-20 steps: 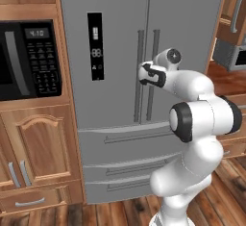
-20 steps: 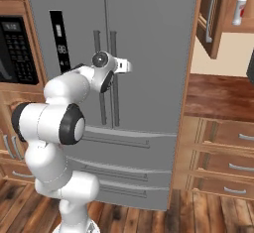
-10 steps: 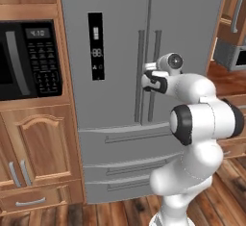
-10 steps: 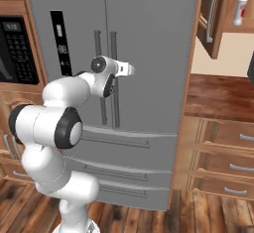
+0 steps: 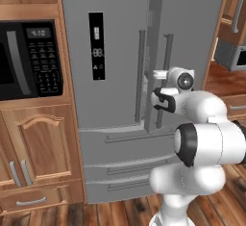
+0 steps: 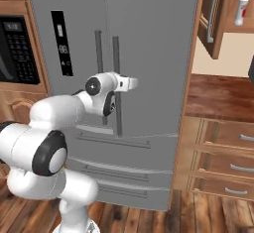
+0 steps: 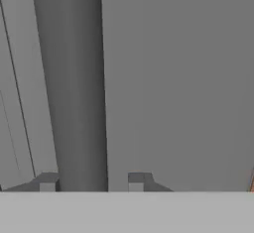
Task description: There is a bowl on the dining counter. Grab a lemon wedge from the fridge and place it in the bowl. Then get the liquor bottle and glass cup from the cabinet and place them next to the bowl.
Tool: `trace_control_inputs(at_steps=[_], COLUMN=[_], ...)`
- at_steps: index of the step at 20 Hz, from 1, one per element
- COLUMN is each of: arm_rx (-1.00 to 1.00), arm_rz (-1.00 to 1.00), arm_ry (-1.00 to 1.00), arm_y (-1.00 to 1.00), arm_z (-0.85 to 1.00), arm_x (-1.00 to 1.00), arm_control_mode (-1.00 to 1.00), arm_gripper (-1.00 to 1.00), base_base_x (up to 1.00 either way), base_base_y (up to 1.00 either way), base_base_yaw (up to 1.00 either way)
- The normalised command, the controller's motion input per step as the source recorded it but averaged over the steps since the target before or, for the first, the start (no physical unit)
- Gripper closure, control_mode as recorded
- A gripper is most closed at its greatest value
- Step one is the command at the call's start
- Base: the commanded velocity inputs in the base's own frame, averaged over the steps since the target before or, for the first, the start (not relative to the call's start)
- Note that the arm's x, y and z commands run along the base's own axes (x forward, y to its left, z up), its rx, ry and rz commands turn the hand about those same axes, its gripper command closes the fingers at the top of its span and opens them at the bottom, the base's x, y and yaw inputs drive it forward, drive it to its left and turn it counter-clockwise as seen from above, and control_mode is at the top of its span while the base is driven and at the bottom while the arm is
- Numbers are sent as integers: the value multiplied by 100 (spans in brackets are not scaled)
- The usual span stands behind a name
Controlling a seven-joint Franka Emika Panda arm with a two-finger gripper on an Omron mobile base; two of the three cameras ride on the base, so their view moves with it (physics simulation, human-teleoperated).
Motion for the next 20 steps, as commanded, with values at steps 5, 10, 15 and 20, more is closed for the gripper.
trace_control_inputs(at_steps=[5, 10, 15, 20], arm_rx=[7, 8, 8, 4], arm_rz=[0, 0, 0, 0], arm_ry=[-18, -16, -10, -5], arm_y=[-100, -100, -79, -29], arm_z=[31, 40, 45, 51], arm_x=[-100, -100, -100, -100], arm_control_mode=[-100, -100, -100, -100], arm_gripper=[100, 100, -100, -100], base_base_x=[0, 0, 0, 0], base_base_y=[0, 0, 0, 0], base_base_yaw=[0, 0, 0, 0])
